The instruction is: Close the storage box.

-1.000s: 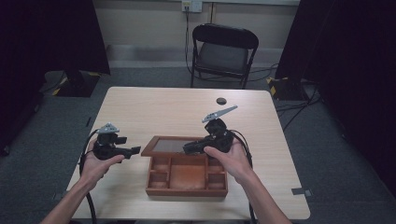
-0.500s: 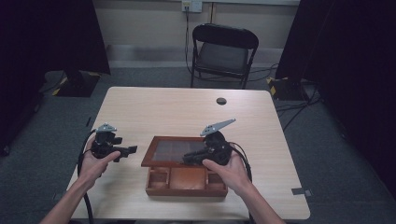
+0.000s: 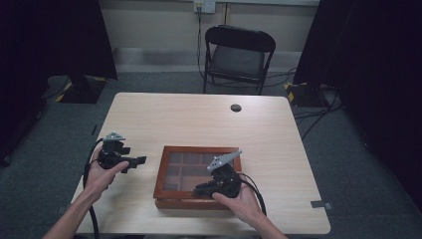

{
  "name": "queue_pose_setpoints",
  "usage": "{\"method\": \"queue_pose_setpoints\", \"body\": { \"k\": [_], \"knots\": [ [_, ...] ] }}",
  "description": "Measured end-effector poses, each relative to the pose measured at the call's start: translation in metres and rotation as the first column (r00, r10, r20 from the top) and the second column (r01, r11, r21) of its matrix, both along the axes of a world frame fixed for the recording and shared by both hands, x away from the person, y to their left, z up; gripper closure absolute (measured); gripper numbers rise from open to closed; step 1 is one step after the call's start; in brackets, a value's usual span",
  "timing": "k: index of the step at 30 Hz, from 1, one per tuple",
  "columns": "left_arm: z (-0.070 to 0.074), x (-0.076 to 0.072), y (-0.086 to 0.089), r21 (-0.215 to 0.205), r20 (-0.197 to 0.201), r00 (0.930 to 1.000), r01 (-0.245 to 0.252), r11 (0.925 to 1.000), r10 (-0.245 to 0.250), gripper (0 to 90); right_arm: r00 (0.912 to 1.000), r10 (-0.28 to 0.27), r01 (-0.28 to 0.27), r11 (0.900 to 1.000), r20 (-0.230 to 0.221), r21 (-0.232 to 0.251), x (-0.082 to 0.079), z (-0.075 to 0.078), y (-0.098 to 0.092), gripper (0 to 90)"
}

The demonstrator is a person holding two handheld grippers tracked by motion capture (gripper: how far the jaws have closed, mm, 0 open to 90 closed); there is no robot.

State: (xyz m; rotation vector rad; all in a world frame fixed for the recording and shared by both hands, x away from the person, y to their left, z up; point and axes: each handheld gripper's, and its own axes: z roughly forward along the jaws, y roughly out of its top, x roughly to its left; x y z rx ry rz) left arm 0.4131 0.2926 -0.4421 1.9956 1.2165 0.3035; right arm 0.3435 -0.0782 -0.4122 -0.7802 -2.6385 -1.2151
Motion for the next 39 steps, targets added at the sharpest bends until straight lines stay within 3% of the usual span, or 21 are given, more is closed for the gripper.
{"method": "queue_pose_setpoints", "body": {
  "k": [4, 10, 12, 17, 19, 20, 21, 22, 23, 24, 25, 27, 28, 29, 30, 31, 32, 34, 36, 38, 39],
  "knots": [
    [-0.001, 0.000, 0.001, 0.005, -0.006, 1.0000, 0.002, 1.0000, -0.002, 16.5, 0.9998, -0.006, 0.006, 1.000, -0.018, -0.028, -0.001, -0.009, 0.001, 81.5],
    [-0.004, 0.001, 0.001, 0.011, -0.010, 0.9999, 0.002, 0.9999, -0.002, 16.5, 0.9999, 0.004, -0.005, 1.000, -0.012, -0.021, -0.001, -0.018, 0.002, 80.7],
    [-0.005, 0.001, 0.001, 0.027, -0.013, 0.9999, 0.008, 0.9996, -0.007, 16.5, 1.0000, 0.000, 0.000, 1.000, -0.008, 0.002, 0.000, -0.018, 0.000, 69.8],
    [-0.011, 0.002, -0.001, 0.041, -0.018, 0.9998, 0.009, 0.9991, -0.009, 16.5, 0.9936, -0.110, 0.109, 0.993, 0.025, 0.050, 0.010, -0.001, -0.018, 40.0],
    [-0.013, 0.002, 0.000, 0.028, -0.025, 0.9996, 0.012, 0.9995, -0.012, 16.5, 0.9876, -0.149, 0.147, 0.988, 0.049, 0.038, 0.016, 0.004, -0.029, 32.5],
    [-0.016, 0.003, -0.001, 0.044, -0.044, 0.9990, 0.013, 0.9990, -0.011, 16.5, 0.9740, -0.215, 0.214, 0.976, 0.070, 0.029, 0.024, 0.008, -0.046, 25.3],
    [-0.017, 0.004, -0.002, 0.057, -0.044, 0.9990, 0.009, 0.9983, -0.007, 16.6, 0.9665, -0.246, 0.246, 0.969, 0.073, 0.017, 0.028, 0.008, -0.054, 21.8],
    [-0.017, 0.004, -0.002, 0.057, -0.044, 0.9990, 0.009, 0.9983, -0.007, 16.7, 0.9665, -0.246, 0.246, 0.969, 0.073, 0.017, 0.028, 0.008, -0.054, 21.8],
    [-0.018, 0.004, -0.002, 0.070, -0.046, 0.9989, 0.015, 0.9974, -0.011, 16.6, 0.9479, -0.308, 0.308, 0.951, 0.081, 0.008, 0.034, 0.006, -0.072, 20.5],
    [-0.019, 0.005, -0.002, 0.073, -0.047, 0.9988, 0.018, 0.9972, -0.015, 16.6, 0.9479, -0.308, 0.308, 0.951, 0.081, 0.008, 0.034, 0.006, -0.072, 20.5],
    [-0.020, 0.005, -0.003, 0.078, -0.048, 0.9988, 0.018, 0.9968, -0.015, 16.6, 0.9417, -0.327, 0.328, 0.945, 0.077, 0.011, 0.037, 0.006, -0.080, 18.2],
    [-0.021, 0.006, -0.002, 0.096, -0.062, 0.9979, 0.023, 0.9952, -0.017, 16.6, 0.9189, -0.387, 0.387, 0.922, 0.077, 0.016, 0.041, 0.003, -0.099, 15.4],
    [-0.023, 0.006, -0.002, 0.095, -0.064, 0.9978, 0.023, 0.9952, -0.017, 16.6, 0.9012, -0.423, 0.425, 0.905, 0.093, -0.002, 0.043, 0.002, -0.109, 14.5],
    [-0.024, 0.006, -0.002, 0.101, -0.069, 0.9975, 0.024, 0.9946, -0.017, 16.6, 0.8904, -0.444, 0.447, 0.894, 0.101, -0.011, 0.044, 0.000, -0.115, 14.6],
    [-0.026, 0.007, -0.002, 0.105, -0.081, 0.9967, 0.018, 0.9943, -0.010, 16.6, 0.8741, -0.474, 0.478, 0.878, 0.108, -0.017, 0.046, -0.003, -0.124, 14.6],
    [-0.026, 0.008, -0.002, 0.116, -0.087, 0.9961, 0.023, 0.9929, -0.013, 16.6, 0.8297, -0.548, 0.554, 0.832, 0.106, -0.029, 0.049, -0.012, -0.140, 14.8],
    [-0.028, 0.007, -0.003, 0.130, -0.073, 0.9973, 0.015, 0.9915, -0.005, 16.6, 0.8297, -0.548, 0.554, 0.832, 0.106, -0.029, 0.049, -0.012, -0.140, 14.8],
    [-0.030, 0.006, -0.004, 0.150, -0.056, 0.9984, 0.003, 0.9888, 0.005, 16.6, 0.7854, -0.606, 0.617, 0.783, 0.126, -0.081, 0.051, -0.027, -0.152, 14.8],
    [-0.032, 0.004, -0.005, 0.177, -0.047, 0.9989, 0.015, 0.9841, -0.007, 16.5, 0.7613, -0.635, 0.648, 0.748, 0.133, -0.141, 0.054, -0.043, -0.161, 15.2],
    [-0.036, 0.004, -0.006, 0.202, -0.029, 0.9996, 0.011, 0.9793, -0.005, 16.6, 0.7534, -0.643, 0.657, 0.733, 0.137, -0.175, 0.056, -0.052, -0.165, 15.1],
    [-0.037, 0.004, -0.005, 0.218, -0.026, 0.9996, 0.011, 0.9759, -0.006, 16.6, 0.7441, -0.652, 0.667, 0.712, 0.147, -0.220, 0.058, -0.061, -0.165, 15.3]
  ]
}}
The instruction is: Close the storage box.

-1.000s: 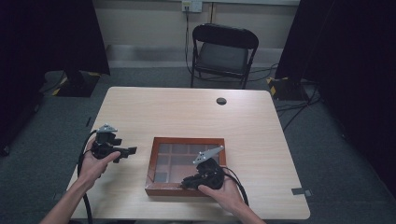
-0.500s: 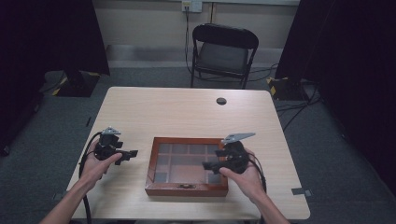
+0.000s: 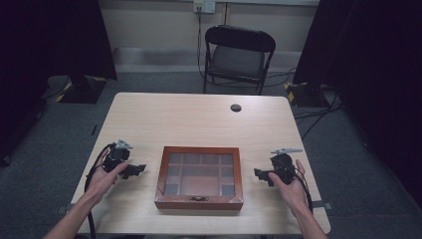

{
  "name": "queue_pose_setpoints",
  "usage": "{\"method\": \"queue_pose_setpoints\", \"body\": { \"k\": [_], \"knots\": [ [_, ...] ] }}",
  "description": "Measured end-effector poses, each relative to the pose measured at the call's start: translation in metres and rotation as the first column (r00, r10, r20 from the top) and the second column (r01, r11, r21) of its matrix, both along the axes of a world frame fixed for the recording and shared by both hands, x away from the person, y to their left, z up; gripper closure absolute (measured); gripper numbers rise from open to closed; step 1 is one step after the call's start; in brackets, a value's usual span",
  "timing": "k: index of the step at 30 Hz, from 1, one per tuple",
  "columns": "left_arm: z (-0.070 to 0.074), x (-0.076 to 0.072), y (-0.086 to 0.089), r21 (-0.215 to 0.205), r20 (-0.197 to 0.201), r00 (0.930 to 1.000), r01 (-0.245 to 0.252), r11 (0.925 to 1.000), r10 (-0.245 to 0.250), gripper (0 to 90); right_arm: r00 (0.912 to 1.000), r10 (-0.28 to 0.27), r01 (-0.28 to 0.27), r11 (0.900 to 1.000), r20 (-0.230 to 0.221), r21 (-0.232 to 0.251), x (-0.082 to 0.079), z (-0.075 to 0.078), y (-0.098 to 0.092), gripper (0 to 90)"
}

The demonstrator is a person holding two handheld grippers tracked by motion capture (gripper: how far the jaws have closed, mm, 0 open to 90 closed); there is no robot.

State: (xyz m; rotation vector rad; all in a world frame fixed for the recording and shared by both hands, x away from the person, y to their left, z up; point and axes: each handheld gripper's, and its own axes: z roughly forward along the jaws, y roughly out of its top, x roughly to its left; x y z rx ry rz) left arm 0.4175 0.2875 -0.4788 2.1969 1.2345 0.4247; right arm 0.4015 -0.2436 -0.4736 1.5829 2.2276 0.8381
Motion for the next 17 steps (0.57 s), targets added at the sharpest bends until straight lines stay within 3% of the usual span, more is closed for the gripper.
{"method": "queue_pose_setpoints", "body": {
  "k": [1, 3, 5, 7, 8, 9, 10, 12, 17],
  "knots": [
    [-0.002, 0.000, 0.000, -0.008, 0.010, 0.9998, -0.017, 0.9998, 0.018, 16.6, 1.0000, 0.000, 0.000, 1.000, 0.000, 0.000, 0.000, 0.000, 0.000, 15.3],
    [-0.006, -0.001, -0.001, -0.008, 0.023, 0.9995, -0.023, 0.9997, 0.024, 16.5, 0.9997, -0.003, 0.002, 0.999, -0.022, -0.044, 0.001, -0.007, 0.002, 14.6],
    [-0.008, 0.000, -0.001, 0.009, 0.005, 0.9998, -0.018, 0.9998, 0.018, 16.6, 0.9994, -0.033, 0.033, 0.999, -0.011, -0.039, 0.003, -0.008, 0.003, 14.7],
    [-0.011, 0.000, -0.001, 0.002, 0.015, 0.9993, -0.033, 0.9995, 0.033, 12.5, 0.9982, -0.059, 0.060, 0.996, 0.014, -0.067, 0.002, -0.010, 0.005, 14.1],
    [-0.013, 0.000, -0.001, -0.007, 0.022, 0.9994, -0.027, 0.9996, 0.027, 12.0, 0.9961, -0.051, 0.057, 0.994, 0.072, -0.090, 0.001, -0.016, 0.006, 6.5],
    [-0.013, 0.000, -0.001, -0.007, 0.022, 0.9994, -0.027, 0.9996, 0.027, 10.5, 0.9961, -0.051, 0.057, 0.994, 0.072, -0.090, 0.001, -0.016, 0.006, 6.5],
    [-0.015, 0.000, 0.000, -0.018, 0.034, 0.9990, -0.030, 0.9994, 0.031, 6.5, 0.9834, -0.066, 0.074, 0.996, 0.169, -0.045, -0.001, -0.028, 0.006, 0.0],
    [-0.024, -0.002, 0.002, -0.054, 0.102, 0.9947, -0.006, 0.9985, 0.012, 0.0, 0.9835, -0.067, 0.077, 0.996, 0.168, -0.053, -0.001, -0.028, 0.007, 0.0],
    [-0.025, -0.003, 0.002, -0.060, 0.105, 0.9943, -0.008, 0.9982, 0.014, 0.0, 0.9834, -0.069, 0.079, 0.995, 0.168, -0.053, -0.001, -0.028, 0.007, 0.0]
  ]
}}
